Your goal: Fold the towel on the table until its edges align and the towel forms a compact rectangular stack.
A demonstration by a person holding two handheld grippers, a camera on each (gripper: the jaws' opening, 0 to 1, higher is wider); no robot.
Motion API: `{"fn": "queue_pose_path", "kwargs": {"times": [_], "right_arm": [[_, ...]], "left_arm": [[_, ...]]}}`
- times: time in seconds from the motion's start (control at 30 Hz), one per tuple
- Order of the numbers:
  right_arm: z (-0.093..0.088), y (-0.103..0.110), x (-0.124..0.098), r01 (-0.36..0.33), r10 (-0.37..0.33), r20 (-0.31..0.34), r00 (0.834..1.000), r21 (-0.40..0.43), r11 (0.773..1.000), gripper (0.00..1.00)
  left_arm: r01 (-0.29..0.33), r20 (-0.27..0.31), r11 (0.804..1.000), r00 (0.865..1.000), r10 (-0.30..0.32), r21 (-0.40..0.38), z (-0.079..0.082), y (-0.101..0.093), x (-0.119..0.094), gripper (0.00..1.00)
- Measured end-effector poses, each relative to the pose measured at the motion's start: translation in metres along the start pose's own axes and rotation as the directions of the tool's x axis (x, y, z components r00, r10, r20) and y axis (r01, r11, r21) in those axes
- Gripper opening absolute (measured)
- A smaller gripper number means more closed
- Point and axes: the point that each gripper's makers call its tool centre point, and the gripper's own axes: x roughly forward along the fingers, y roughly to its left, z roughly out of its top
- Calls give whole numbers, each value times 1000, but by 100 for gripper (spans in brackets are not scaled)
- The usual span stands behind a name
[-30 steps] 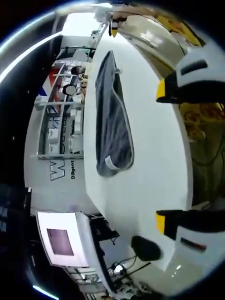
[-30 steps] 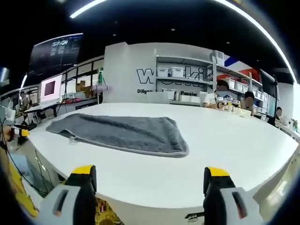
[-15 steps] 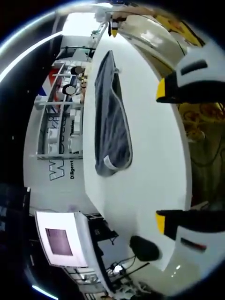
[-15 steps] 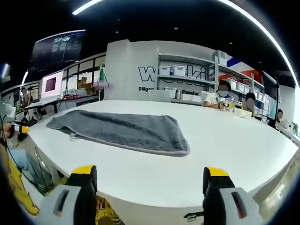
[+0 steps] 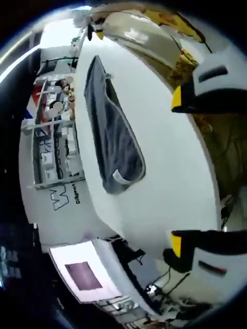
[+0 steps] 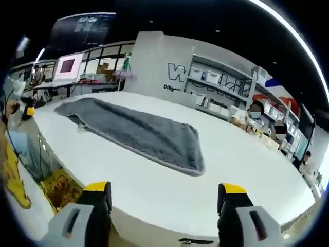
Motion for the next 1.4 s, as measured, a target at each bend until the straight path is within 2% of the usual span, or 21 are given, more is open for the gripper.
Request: {"fn": "queue_pose_path", "kwargs": {"times": [0.07,0.13,0.2,0.27,0.3,0.37,0.43,0.47,0.5,0.53,0.63,0.67,0.7,0.77,0.9,1.0,1.03,1.1,1.23,1.4], "right_arm": [[2,-2,4,-45,44,-19,999,-74,996,88],[3,-6,8,-93,89,-34,995,-114,989,88],[2,-16,14,-148,140,-67,988,-146,978,88],[3,-23,19,-186,176,-72,982,-170,968,88],[7,-29,23,-201,194,-54,979,-178,963,87],[13,-32,29,-270,273,-19,962,-234,934,84],[16,-36,36,-328,340,14,940,-228,917,80],[16,-41,40,-348,361,21,932,-225,910,77],[20,-46,46,-362,383,51,922,-232,903,75],[22,-49,50,-370,395,64,917,-242,897,73],[25,-59,61,-391,421,91,903,-237,890,67],[27,-59,65,-424,454,113,884,-218,879,67],[28,-60,69,-439,469,117,876,-213,873,67],[30,-60,74,-462,495,125,860,-222,859,62],[22,-54,83,-517,548,87,832,-237,823,59],[21,-49,88,-536,564,86,821,-221,815,59],[20,-49,89,-538,565,83,821,-221,814,59],[19,-48,92,-538,564,78,822,-215,815,59],[18,-47,96,-536,560,75,825,-210,818,57],[12,-52,100,-528,550,66,832,-207,824,51]], "left_arm": [[42,-12,996,999,-41,78,9,6,6,99],[98,5,985,995,-100,145,20,6,11,97],[201,23,968,978,-207,150,30,-1,18,95],[313,64,937,943,-326,154,41,-10,26,93],[349,120,916,918,-377,199,51,-13,30,91],[412,173,878,872,-457,242,58,-17,38,83],[486,191,848,830,-524,213,58,-19,48,80],[529,170,823,809,-563,207,52,-20,56,80],[546,165,812,799,-579,205,50,-20,62,78],[552,163,806,794,-586,213,49,-20,66,76],[594,145,774,764,-628,221,41,-24,82,69],[612,147,762,750,-644,214,40,-26,86,68],[635,160,741,726,-669,216,40,-30,87,68],[662,198,725,697,-689,191,43,-32,91,67],[665,217,727,694,-686,172,42,-24,98,57],[666,224,728,693,-685,164,41,-21,100,52],[665,225,731,696,-682,155,41,-21,102,52],[654,197,740,713,-673,158,36,-19,107,51],[643,170,748,729,-663,162,31,-18,114,50],[651,153,739,723,-673,175,26,-26,119,45]]}}
